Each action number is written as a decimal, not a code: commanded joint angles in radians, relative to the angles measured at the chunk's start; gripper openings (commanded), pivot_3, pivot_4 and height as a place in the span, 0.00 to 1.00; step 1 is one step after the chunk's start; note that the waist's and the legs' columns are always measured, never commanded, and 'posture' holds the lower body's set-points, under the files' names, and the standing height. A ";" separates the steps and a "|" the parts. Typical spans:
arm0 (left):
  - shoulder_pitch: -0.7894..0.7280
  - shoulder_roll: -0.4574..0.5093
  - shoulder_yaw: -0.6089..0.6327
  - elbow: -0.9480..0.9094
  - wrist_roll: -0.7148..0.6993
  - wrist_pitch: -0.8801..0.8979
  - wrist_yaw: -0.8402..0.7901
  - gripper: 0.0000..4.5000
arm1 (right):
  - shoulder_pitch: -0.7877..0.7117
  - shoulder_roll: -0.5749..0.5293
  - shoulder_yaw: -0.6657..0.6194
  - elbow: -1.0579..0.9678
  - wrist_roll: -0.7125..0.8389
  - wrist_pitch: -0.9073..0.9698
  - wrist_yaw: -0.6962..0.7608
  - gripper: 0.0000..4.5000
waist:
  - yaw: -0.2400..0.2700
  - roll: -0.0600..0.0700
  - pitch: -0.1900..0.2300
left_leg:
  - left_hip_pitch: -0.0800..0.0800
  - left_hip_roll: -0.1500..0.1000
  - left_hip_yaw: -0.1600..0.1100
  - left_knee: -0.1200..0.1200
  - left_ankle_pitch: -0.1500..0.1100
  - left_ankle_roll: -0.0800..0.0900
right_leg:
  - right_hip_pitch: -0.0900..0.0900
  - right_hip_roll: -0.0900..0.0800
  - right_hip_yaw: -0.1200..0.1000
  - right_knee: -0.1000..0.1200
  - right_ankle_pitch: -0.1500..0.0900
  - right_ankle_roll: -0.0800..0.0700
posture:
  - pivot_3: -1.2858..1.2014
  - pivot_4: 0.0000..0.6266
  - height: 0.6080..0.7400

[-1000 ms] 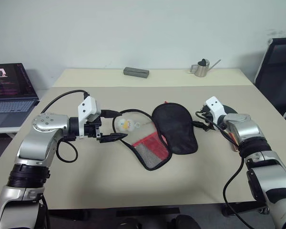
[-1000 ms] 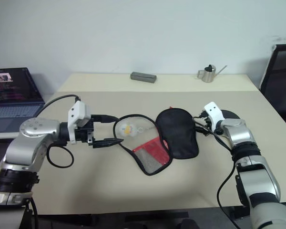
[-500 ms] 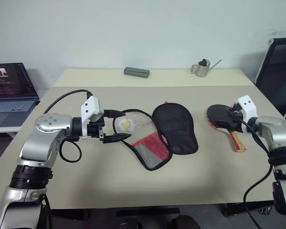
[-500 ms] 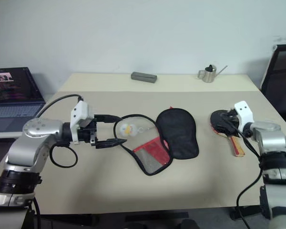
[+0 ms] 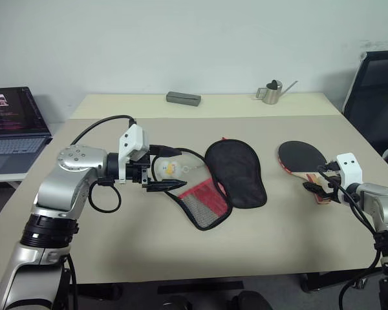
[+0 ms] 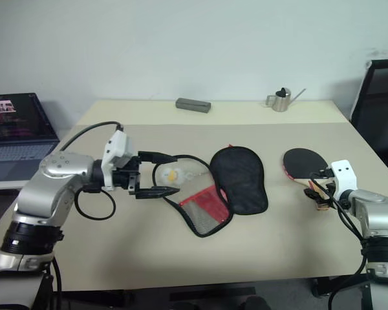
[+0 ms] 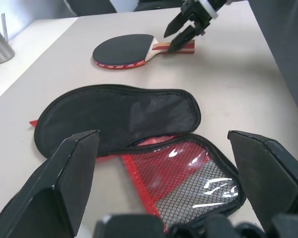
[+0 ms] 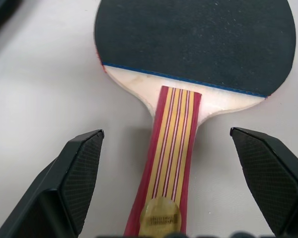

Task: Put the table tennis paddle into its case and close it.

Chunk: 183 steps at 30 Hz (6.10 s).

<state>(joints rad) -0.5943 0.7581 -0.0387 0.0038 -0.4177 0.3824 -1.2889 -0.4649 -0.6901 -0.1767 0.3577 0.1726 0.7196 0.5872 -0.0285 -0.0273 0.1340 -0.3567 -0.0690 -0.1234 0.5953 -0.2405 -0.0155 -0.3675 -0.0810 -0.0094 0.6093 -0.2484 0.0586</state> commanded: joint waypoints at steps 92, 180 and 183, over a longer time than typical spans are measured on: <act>0.013 0.131 0.145 0.154 0.036 -0.091 0.029 1.00 | -0.034 0.601 0.241 -0.402 -0.046 0.237 -0.453 0.40 | -0.003 -0.001 0.000 | 0.000 0.009 -0.001 -0.002 0.000 0.000 | -0.009 0.009 0.000 0.001 0.001 -0.006 | 0.52 0.24 1.00; -0.487 -0.576 -0.099 1.041 0.387 -0.573 0.144 1.00 | 0.290 -0.353 -0.217 -0.701 0.429 -0.048 0.509 1.00 | 0.047 -0.010 -0.001 | -0.006 0.008 0.000 0.004 0.000 0.000 | -0.002 0.007 -0.004 -0.001 0.000 0.001 | 0.52 0.24 1.00; -0.516 -0.611 -0.107 1.089 0.409 -0.601 0.160 1.00 | 0.292 -0.350 -0.227 -0.710 0.444 -0.025 0.494 1.00 | 0.046 -0.011 0.000 | -0.006 0.008 0.000 0.004 0.000 0.000 | -0.002 0.007 -0.004 -0.001 0.000 0.001 | 0.52 0.24 1.00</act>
<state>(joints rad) -1.0798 0.1509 -0.1442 1.0771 -0.0202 -0.1879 -1.1417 -0.1681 -1.0254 -0.3619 -0.3277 0.5933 0.6850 1.0917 0.0172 -0.0383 0.1337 -0.3627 -0.0610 -0.1231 0.5998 -0.2406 -0.0155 -0.3696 -0.0739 -0.0134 0.6082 -0.2484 0.0600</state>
